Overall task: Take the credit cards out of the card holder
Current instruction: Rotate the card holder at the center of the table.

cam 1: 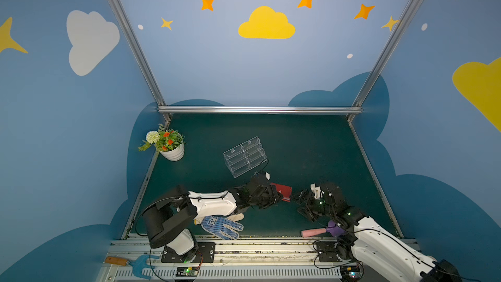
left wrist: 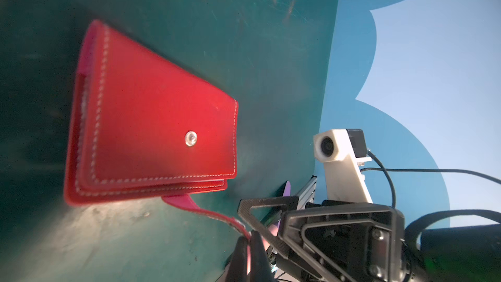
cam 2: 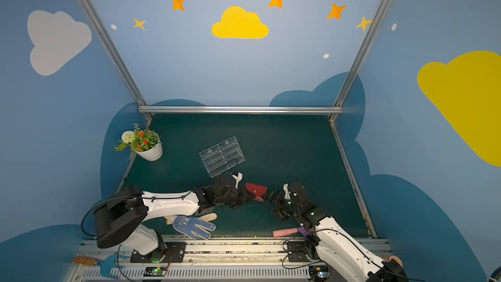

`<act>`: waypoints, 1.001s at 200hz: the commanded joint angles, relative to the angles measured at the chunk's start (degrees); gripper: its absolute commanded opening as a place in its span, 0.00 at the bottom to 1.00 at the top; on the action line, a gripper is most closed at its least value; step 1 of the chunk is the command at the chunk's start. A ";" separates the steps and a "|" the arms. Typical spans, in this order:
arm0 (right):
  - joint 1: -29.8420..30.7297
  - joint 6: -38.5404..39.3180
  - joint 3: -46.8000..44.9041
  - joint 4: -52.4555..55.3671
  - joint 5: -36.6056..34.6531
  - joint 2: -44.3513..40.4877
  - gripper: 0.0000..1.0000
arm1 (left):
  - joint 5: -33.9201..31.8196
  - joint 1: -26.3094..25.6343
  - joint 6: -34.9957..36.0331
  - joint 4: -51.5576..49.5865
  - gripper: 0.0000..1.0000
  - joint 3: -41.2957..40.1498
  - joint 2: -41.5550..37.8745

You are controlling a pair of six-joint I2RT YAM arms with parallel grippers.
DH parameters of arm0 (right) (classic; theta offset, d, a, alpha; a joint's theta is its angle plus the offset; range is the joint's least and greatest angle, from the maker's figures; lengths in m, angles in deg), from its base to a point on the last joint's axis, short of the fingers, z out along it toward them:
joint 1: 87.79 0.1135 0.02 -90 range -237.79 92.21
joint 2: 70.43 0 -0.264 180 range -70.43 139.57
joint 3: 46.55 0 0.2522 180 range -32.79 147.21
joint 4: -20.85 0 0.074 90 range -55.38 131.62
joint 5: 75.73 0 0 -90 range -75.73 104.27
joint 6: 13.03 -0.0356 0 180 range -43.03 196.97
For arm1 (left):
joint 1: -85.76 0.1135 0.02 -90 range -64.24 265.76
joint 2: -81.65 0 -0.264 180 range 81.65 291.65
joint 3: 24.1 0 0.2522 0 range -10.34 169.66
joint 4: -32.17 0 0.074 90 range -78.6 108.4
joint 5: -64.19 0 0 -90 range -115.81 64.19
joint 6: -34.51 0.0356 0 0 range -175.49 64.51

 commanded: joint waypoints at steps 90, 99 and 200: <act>3.25 -4.65 2.71 -1.05 -6.96 1.78 0.81 | -5.29 -2.89 2.08 6.66 0.04 8.01 1.75; 1.72 -3.34 3.88 0.25 -6.30 1.57 0.81 | -6.13 -2.71 2.72 6.12 0.04 8.26 0.78; -13.24 13.69 17.50 12.38 1.80 6.54 0.88 | -8.14 5.68 0.32 1.32 0.04 9.87 -1.15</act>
